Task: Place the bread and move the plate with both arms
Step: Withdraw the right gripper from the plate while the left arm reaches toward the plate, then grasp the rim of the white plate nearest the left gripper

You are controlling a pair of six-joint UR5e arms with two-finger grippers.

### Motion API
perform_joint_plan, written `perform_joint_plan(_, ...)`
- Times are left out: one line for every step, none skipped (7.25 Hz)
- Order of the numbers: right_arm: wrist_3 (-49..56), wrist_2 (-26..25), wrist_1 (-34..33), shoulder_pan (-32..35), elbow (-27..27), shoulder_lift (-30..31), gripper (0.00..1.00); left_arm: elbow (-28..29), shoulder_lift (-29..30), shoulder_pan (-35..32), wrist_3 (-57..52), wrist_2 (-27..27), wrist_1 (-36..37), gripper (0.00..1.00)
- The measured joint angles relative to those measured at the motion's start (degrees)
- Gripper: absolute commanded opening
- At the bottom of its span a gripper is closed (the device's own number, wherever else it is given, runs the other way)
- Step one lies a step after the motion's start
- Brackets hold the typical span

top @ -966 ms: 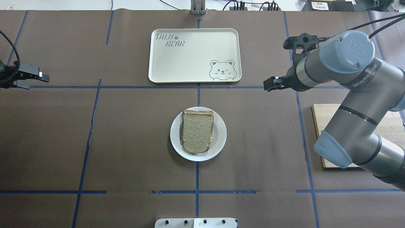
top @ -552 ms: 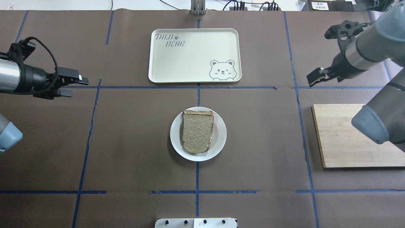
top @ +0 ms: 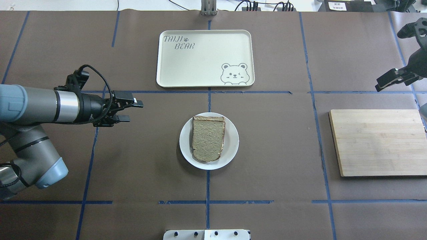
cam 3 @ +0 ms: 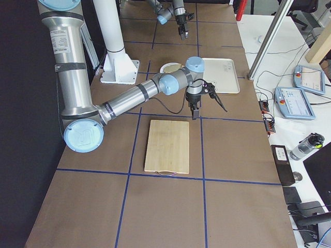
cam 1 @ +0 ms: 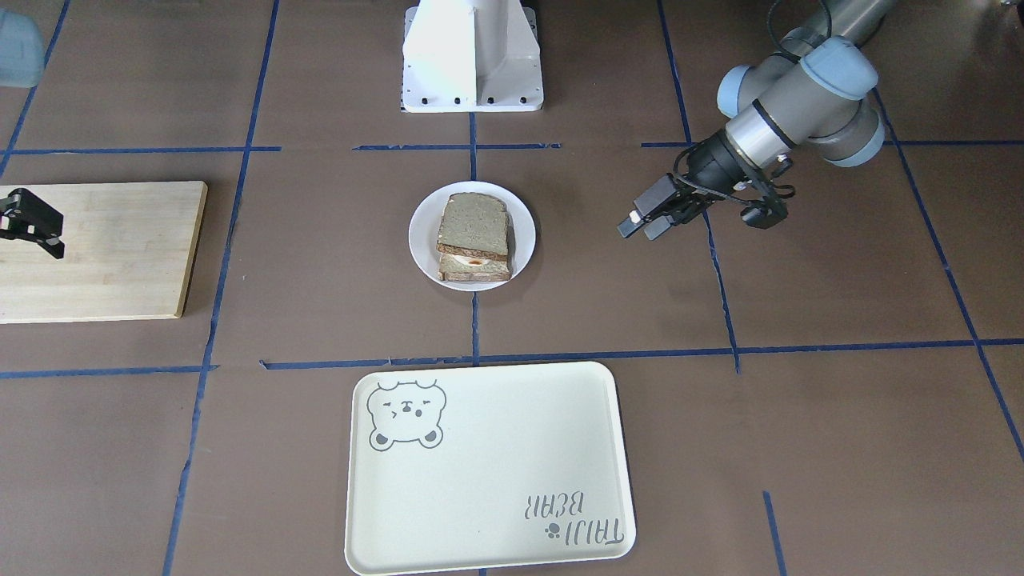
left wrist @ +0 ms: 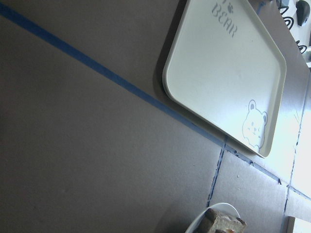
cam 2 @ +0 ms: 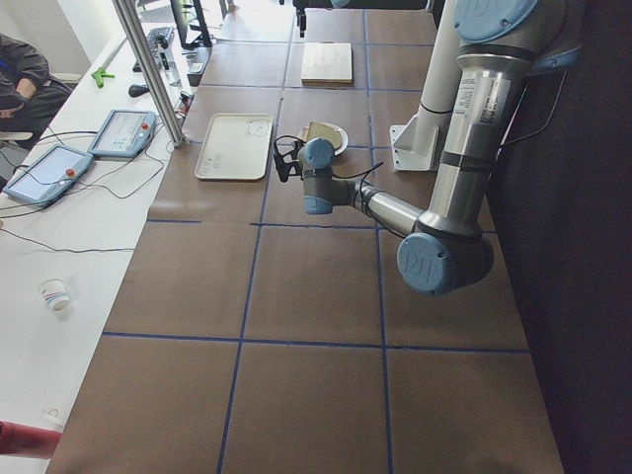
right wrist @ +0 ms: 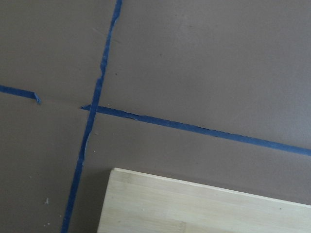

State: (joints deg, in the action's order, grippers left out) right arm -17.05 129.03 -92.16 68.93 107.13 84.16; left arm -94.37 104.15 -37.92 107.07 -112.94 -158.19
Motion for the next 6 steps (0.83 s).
perform_joint_plan(3.34,1.83,0.06,2.15,-2.09,0.33,1.00,0.20,0.90,1.98,1.11,1.17,0.04,0.65)
perform_joint_plan(4.62,2.76,0.08,3.31,-3.53,0.29,1.00,0.36,1.26,3.68,1.58,1.93,0.08,0.63)
perform_joint_plan(4.82,3.14,0.19,3.78,-4.55,0.03,1.00,0.52,1.60,5.78,1.72,3.45,0.15,0.61)
perform_joint_plan(4.96,3.27,0.34,4.02,-5.12,-0.13,1.00,1.20,2.42,8.21,1.77,5.75,0.23,0.59)
perform_joint_plan(5.05,3.32,0.43,4.13,-5.33,-0.19,1.00,2.75,3.81,10.14,1.80,7.59,0.27,0.57)
perform_joint_plan(4.92,3.31,0.47,4.16,-5.40,-0.14,1.00,4.74,5.31,11.37,1.80,8.54,0.28,0.56)
